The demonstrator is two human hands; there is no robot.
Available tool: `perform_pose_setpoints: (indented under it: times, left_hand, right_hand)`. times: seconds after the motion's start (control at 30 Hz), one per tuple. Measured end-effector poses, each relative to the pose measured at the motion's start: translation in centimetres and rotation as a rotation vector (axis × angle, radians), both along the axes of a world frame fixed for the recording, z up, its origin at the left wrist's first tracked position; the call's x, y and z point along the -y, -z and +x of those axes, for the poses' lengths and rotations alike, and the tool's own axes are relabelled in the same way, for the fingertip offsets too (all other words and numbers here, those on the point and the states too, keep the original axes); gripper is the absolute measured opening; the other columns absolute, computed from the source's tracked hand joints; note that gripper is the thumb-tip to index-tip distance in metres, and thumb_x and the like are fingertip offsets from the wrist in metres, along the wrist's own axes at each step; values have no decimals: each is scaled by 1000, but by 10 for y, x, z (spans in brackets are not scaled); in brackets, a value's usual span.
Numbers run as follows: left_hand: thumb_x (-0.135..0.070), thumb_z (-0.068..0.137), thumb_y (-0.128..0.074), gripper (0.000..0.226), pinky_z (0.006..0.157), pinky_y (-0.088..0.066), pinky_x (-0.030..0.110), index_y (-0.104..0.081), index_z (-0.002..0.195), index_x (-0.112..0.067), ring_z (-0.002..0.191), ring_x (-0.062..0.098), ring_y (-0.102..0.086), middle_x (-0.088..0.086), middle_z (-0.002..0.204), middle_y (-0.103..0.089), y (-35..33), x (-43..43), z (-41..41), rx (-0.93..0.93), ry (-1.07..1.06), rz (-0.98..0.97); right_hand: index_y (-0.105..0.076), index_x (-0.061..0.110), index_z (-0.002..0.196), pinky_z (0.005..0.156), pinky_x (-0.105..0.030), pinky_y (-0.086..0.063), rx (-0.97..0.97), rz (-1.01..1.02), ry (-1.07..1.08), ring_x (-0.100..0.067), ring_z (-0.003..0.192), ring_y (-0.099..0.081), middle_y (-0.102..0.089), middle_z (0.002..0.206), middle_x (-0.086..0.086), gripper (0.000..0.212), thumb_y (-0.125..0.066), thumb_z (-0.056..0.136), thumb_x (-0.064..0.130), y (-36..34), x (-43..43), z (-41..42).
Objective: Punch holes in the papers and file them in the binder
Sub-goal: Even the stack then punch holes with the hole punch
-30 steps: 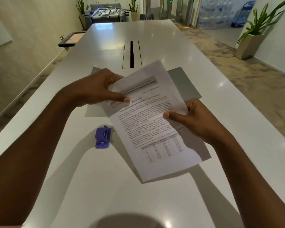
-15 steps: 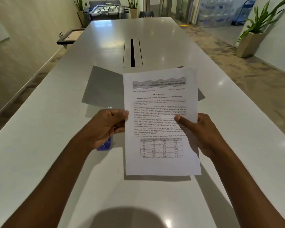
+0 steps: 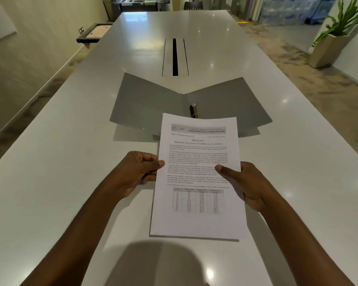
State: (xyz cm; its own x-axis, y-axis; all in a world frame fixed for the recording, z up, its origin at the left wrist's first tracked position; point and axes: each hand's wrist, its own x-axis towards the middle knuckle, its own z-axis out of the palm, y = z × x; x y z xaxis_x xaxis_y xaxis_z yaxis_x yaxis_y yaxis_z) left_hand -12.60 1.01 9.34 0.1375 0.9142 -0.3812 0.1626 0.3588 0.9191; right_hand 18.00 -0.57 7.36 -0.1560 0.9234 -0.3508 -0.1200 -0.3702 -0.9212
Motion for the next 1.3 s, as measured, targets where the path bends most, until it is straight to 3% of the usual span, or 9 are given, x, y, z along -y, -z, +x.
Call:
perform_pose_setpoints:
  times: [0.1, 0.23, 0.33, 0.47, 0.67, 0.87, 1.03, 1.2, 1.3]
  left_hand:
    - [-11, 98, -70, 17, 95, -63, 44, -78, 106, 3, 101, 33, -80, 15, 107, -82, 10, -1, -10, -15, -13, -32]
    - [-10, 96, -73, 12, 87, -67, 43, -80, 100, 0, 86, 32, -82, 15, 94, -83, 12, 4, -18, -138, -76, -1]
    - [-7, 96, -70, 10, 75, -66, 41, -80, 93, -6, 74, 33, -76, 13, 85, -81, 16, 1, -33, -397, -276, 244]
    - [-19, 102, -67, 28, 85, -45, 26, -73, 128, -10, 94, 16, -64, 7, 127, -73, 24, -9, -52, -739, -354, 402]
    - [-36, 104, -64, 38, 93, -53, 33, -72, 135, -17, 105, 21, -70, 6, 129, -74, 46, -11, -60, -568, -306, 212]
    - [-31, 102, -67, 30, 91, -58, 35, -78, 126, -18, 98, 22, -76, 2, 111, -81, 53, -5, -56, -497, -340, 237]
    - [-31, 102, -67, 30, 87, -58, 31, -79, 126, -18, 93, 19, -76, 1, 112, -81, 55, 2, -53, -525, -339, 261]
    - [-33, 102, -67, 31, 93, -60, 41, -78, 126, -17, 95, 22, -75, 2, 114, -80, 56, 11, -50, -530, -342, 248]
    - [-34, 101, -68, 32, 92, -61, 41, -78, 126, -17, 96, 21, -75, 2, 114, -80, 57, 14, -50, -519, -351, 237]
  right_hand:
    - [-70, 7, 129, 86, -29, -63, 28, -32, 4, -22, 108, -77, -77, 123, -4, 33, -70, 97, 12, 8, 0, -7]
    - [-70, 8, 129, 94, -38, -59, 62, -81, 1, -23, 108, -77, -78, 121, -4, 34, -72, 96, 14, 16, 0, -16]
    - [-72, 11, 127, 98, -43, -58, 120, -106, -7, -22, 105, -78, -79, 118, -1, 32, -73, 96, 16, 20, 3, -20]
    - [-73, 13, 125, 95, -42, -60, 154, -144, -16, -22, 104, -78, -79, 118, -2, 30, -73, 95, 18, 28, 6, -20]
    - [-75, 14, 117, 62, -20, -61, 164, -181, -20, -16, 90, -80, -82, 108, 1, 20, -71, 97, 13, 32, 12, -26]
    - [-75, 15, 118, 66, -20, -61, 185, -182, -8, -12, 91, -80, -81, 109, 3, 22, -71, 97, 13, 34, 10, -42]
    - [-75, 14, 123, 88, -33, -60, 193, -188, 17, -14, 97, -79, -80, 114, 1, 26, -72, 97, 13, 35, 7, -49]
    - [-74, 14, 122, 73, -21, -62, 190, -183, 17, -11, 93, -79, -81, 113, 3, 26, -72, 96, 13, 34, 7, -48]
    - [-75, 14, 122, 77, -24, -61, 183, -178, 20, -12, 95, -79, -81, 112, 3, 26, -72, 96, 13, 33, 8, -45]
